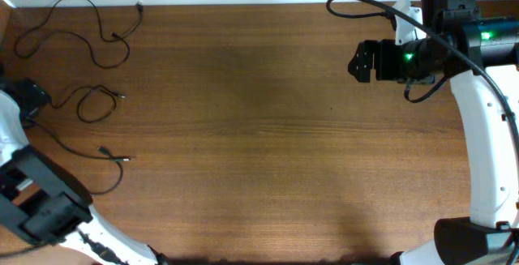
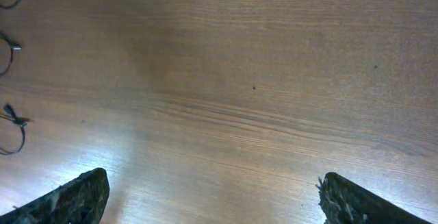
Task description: Untangle cables
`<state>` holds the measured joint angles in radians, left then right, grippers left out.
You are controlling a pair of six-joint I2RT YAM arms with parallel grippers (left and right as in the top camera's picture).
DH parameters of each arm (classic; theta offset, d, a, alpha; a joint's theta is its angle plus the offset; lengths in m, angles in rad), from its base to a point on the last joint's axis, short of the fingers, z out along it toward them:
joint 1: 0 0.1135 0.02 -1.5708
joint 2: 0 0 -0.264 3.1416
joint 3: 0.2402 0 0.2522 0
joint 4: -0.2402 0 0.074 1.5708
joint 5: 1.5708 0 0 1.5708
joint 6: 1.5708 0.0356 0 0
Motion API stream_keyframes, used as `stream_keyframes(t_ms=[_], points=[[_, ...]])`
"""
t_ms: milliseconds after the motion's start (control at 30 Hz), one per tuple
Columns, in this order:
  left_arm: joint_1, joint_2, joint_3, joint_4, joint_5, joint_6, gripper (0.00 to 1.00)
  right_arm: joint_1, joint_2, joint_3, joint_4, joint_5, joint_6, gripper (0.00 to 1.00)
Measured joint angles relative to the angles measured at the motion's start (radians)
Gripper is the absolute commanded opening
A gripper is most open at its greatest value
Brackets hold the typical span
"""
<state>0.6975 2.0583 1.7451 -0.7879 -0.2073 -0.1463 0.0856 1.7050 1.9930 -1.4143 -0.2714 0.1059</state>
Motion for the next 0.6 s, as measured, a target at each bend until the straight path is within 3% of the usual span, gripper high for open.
stream_keyframes(t_ms=[67, 133, 267, 600], points=[[0.0, 0.057, 0.0, 0.004, 0.001, 0.001, 0.97, 0.0, 0.0, 0.0, -0.001, 0.0, 0.0, 0.99], [0.0, 0.11, 0.0, 0.012, 0.0, 0.001, 0.89, 0.0, 0.0, 0.0, -0.005, -0.002, 0.0, 0.99], [0.003, 0.149, -0.004, 0.057, 0.001, 0.002, 0.63, 0.0, 0.0, 0.0, -0.007, -0.003, 0.0, 0.98], [0.039, 0.168, -0.004, 0.096, 0.001, -0.007, 0.61, 0.0, 0.0, 0.0, -0.007, -0.003, 0.0, 0.98]])
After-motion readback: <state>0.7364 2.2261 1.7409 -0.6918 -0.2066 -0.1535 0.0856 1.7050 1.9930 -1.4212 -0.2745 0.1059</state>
